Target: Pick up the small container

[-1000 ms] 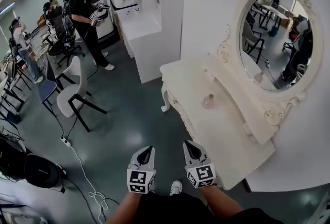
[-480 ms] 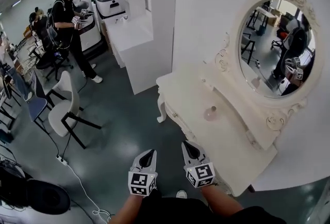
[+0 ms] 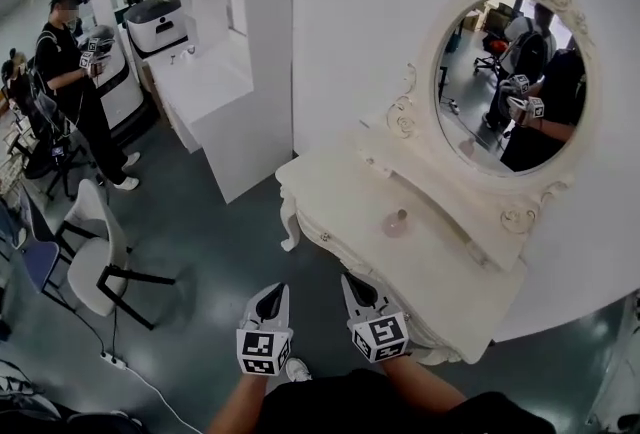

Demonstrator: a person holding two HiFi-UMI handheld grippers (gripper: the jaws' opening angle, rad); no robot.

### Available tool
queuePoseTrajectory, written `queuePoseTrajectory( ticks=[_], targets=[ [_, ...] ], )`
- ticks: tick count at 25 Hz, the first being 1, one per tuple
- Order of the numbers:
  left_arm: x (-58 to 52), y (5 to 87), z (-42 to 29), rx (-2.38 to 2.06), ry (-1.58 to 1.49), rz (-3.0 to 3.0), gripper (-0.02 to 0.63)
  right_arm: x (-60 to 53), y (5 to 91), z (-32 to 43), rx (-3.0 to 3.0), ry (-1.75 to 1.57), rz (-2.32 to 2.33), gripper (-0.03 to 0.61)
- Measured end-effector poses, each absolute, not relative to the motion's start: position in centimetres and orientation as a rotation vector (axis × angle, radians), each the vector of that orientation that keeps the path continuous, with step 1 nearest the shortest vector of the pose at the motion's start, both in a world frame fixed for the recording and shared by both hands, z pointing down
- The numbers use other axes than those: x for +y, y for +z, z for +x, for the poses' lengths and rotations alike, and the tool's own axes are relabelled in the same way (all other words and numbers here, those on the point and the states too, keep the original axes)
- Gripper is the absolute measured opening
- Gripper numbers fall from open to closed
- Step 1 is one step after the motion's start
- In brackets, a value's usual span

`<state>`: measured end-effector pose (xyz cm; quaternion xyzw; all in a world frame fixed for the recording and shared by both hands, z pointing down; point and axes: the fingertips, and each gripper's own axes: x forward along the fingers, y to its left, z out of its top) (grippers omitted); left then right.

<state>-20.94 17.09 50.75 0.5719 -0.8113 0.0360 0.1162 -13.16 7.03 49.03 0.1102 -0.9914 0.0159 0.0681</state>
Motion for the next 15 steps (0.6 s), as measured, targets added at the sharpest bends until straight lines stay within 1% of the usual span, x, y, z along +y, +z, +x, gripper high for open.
queuePoseTrajectory(
  ticks=[8, 15],
  targets=[
    [14.4, 52.2, -21.0, -2.263, 0.092, 1.786, 0.006, 5.2, 48.2, -12.3, -2.958, 0.041, 0.506, -0.005],
    [9.3, 52.2, -19.6, -2.164, 0.13, 1.907, 0.006, 1.5, 48.0, -10.8, -2.949, 0.081, 0.637, -0.005]
  ],
)
